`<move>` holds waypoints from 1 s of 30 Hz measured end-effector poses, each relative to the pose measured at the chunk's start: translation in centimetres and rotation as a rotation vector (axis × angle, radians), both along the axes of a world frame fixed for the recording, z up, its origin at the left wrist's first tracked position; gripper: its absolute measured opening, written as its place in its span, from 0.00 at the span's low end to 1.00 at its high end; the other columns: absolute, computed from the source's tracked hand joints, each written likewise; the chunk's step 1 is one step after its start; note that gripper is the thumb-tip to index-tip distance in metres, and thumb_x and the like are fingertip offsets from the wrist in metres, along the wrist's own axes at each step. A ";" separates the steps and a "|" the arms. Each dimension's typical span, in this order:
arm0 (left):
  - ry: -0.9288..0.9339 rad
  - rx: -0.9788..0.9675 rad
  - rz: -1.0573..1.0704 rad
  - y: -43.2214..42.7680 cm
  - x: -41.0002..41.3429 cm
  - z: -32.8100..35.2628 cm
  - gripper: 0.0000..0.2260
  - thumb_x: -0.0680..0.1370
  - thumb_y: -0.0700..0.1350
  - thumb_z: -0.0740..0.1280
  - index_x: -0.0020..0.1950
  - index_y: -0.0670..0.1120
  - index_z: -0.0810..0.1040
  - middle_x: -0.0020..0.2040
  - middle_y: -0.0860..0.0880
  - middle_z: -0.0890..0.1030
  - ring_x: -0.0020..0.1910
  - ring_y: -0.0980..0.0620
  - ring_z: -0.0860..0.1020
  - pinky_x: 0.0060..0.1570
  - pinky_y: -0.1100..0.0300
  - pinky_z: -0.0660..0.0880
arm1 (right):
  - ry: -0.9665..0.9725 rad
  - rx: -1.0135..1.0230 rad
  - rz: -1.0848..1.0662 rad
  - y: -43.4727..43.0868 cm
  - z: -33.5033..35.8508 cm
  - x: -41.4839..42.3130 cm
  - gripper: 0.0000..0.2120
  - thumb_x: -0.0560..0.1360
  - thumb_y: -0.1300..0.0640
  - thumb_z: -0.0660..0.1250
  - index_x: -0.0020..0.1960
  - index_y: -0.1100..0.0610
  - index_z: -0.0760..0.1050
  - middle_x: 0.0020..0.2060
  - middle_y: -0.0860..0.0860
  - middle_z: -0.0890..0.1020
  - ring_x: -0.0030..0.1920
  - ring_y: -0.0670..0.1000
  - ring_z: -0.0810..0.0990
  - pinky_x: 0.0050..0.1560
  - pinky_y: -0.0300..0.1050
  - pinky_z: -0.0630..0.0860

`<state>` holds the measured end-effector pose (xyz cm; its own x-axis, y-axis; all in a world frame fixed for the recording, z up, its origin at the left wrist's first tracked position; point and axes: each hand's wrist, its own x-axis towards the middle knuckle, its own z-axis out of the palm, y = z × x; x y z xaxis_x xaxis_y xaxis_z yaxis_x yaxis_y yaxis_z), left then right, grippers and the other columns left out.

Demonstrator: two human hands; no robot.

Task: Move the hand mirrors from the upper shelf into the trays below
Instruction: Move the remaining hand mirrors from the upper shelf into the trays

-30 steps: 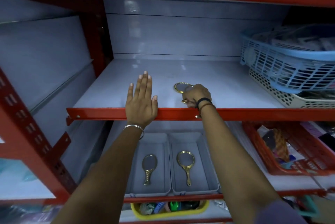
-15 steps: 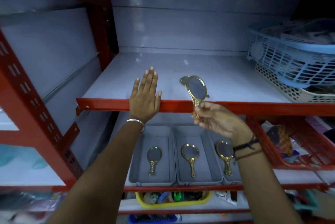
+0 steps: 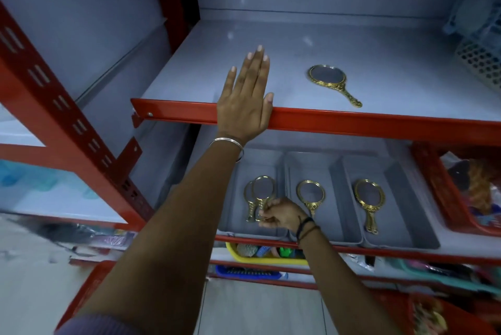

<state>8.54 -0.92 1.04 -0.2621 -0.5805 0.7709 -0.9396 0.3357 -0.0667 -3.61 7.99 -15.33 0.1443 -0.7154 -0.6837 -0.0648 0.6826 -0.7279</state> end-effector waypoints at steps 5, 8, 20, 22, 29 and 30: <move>0.007 -0.015 0.004 -0.2 0.0 -0.3 0.27 0.77 0.49 0.53 0.74 0.39 0.62 0.75 0.42 0.65 0.75 0.46 0.64 0.76 0.56 0.49 | 0.132 0.072 -0.049 -2.6 -2.9 2.9 0.12 0.75 0.71 0.63 0.35 0.61 0.69 0.36 0.54 0.75 0.36 0.51 0.77 0.57 0.55 0.78; 0.002 -0.013 0.005 -0.1 -0.1 0.0 0.27 0.76 0.49 0.53 0.74 0.39 0.63 0.74 0.41 0.67 0.74 0.45 0.65 0.74 0.53 0.55 | 0.140 0.078 -0.057 -2.6 -3.0 3.1 0.08 0.75 0.70 0.63 0.37 0.64 0.72 0.38 0.56 0.78 0.38 0.54 0.79 0.58 0.55 0.78; 0.020 0.041 0.003 0.3 -0.2 0.2 0.26 0.77 0.48 0.51 0.74 0.40 0.62 0.75 0.43 0.66 0.75 0.47 0.64 0.73 0.53 0.57 | 0.231 -0.656 -0.118 1.5 13.5 -1.5 0.06 0.70 0.57 0.72 0.38 0.59 0.76 0.32 0.56 0.81 0.28 0.51 0.79 0.31 0.43 0.77; 0.020 0.058 -0.001 0.4 -0.3 0.2 0.26 0.78 0.48 0.51 0.75 0.40 0.62 0.75 0.43 0.65 0.75 0.47 0.64 0.73 0.53 0.56 | 0.296 -0.953 -0.185 2.2 18.1 -3.1 0.07 0.74 0.58 0.68 0.38 0.54 0.76 0.30 0.52 0.81 0.27 0.48 0.80 0.27 0.36 0.75; 0.053 0.129 -0.017 0.9 -0.3 0.7 0.26 0.77 0.48 0.51 0.75 0.40 0.62 0.75 0.43 0.65 0.75 0.46 0.64 0.72 0.51 0.61 | 1.235 -0.907 -0.313 -4.6 22.2 -8.7 0.15 0.76 0.53 0.64 0.56 0.62 0.76 0.57 0.60 0.77 0.57 0.60 0.76 0.52 0.51 0.76; 0.053 0.139 -0.012 1.0 -0.3 0.7 0.26 0.77 0.48 0.51 0.75 0.40 0.62 0.75 0.43 0.65 0.75 0.46 0.64 0.72 0.50 0.62 | 1.272 -0.760 -0.235 -5.5 22.2 -9.0 0.17 0.76 0.52 0.64 0.58 0.63 0.75 0.60 0.61 0.74 0.61 0.62 0.73 0.55 0.52 0.74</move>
